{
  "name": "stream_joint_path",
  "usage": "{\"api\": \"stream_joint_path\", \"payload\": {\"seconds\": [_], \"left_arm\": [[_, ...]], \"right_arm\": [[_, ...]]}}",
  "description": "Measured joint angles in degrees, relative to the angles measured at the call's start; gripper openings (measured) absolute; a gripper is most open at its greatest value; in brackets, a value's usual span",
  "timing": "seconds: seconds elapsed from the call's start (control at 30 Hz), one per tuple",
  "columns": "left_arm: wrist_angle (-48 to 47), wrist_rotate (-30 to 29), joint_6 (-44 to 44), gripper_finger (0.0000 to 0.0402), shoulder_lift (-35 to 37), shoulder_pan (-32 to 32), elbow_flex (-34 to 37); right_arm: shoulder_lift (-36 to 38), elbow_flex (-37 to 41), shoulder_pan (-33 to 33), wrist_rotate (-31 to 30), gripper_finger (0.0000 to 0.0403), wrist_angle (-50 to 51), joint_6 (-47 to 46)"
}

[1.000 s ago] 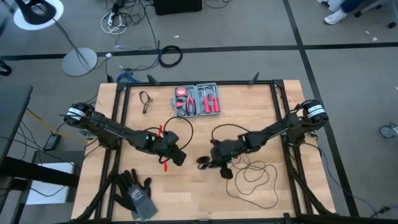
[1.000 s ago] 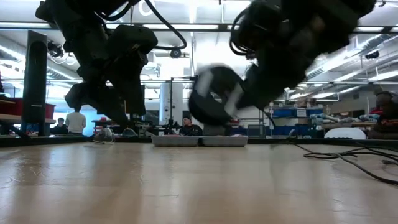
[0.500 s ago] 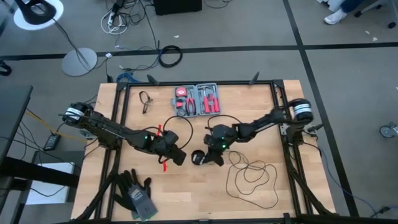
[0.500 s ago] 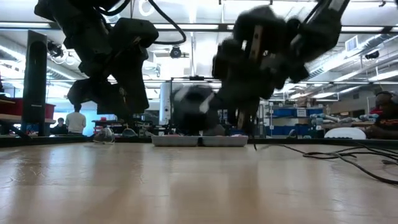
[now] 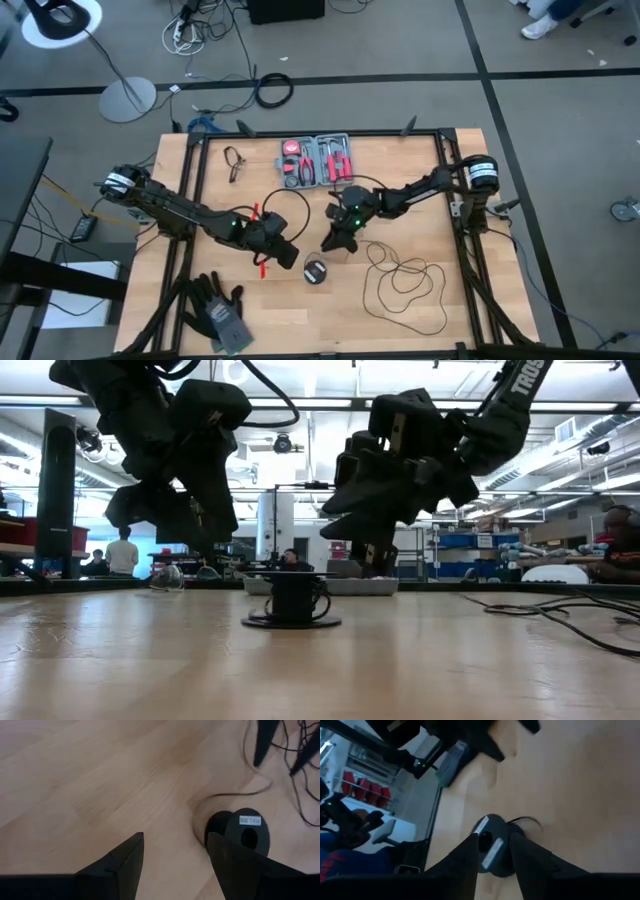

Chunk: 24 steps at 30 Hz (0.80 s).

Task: Coil cords
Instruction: Uncoil the black wire from the black spool

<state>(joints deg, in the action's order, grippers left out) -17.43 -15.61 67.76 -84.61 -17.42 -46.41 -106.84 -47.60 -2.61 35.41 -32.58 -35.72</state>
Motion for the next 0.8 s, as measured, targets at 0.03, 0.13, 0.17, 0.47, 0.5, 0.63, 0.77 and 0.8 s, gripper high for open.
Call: {"api": "stream_joint_path", "payload": {"seconds": [0.03,0.13,0.17,0.47,0.5,0.63,0.77,0.8], "left_arm": [[0.29,0.00,-0.01,0.0223,-0.01,-0.01,0.00],[0.79,-0.01,-0.01,0.0223,-0.01,-0.01,0.04],[1.05,0.01,0.00,0.0223,0.00,0.00,0.04],[0.88,0.01,-0.01,0.0223,-0.01,-0.01,0.04],[0.76,0.00,-0.01,0.0223,0.00,-0.01,0.04],[0.90,-0.18,-0.01,0.0223,-0.01,-0.01,0.04],[1.10,-0.21,-0.01,0.0223,0.01,-0.01,0.04],[1.75,-0.21,-0.01,0.0223,0.01,0.01,0.04]], "right_arm": [[0.70,0.03,-0.46,-0.08,0.0119,1.06,0.98],[3.64,0.03,-1.37,-3.12,0.0114,6.99,5.28],[4.71,0.03,-1.54,-5.42,0.0110,9.82,7.41],[17.20,0.03,-1.48,-29.83,0.0071,35.16,18.88],[18.71,0.03,-1.17,-31.46,0.0068,37.56,18.88],[25.04,0.03,2.05,-39.39,0.0049,50.39,18.84],[31.16,0.35,9.32,-50.03,0.0026,61.70,13.99],[32.59,0.81,11.76,-52.45,0.0020,62.77,12.03]]}}
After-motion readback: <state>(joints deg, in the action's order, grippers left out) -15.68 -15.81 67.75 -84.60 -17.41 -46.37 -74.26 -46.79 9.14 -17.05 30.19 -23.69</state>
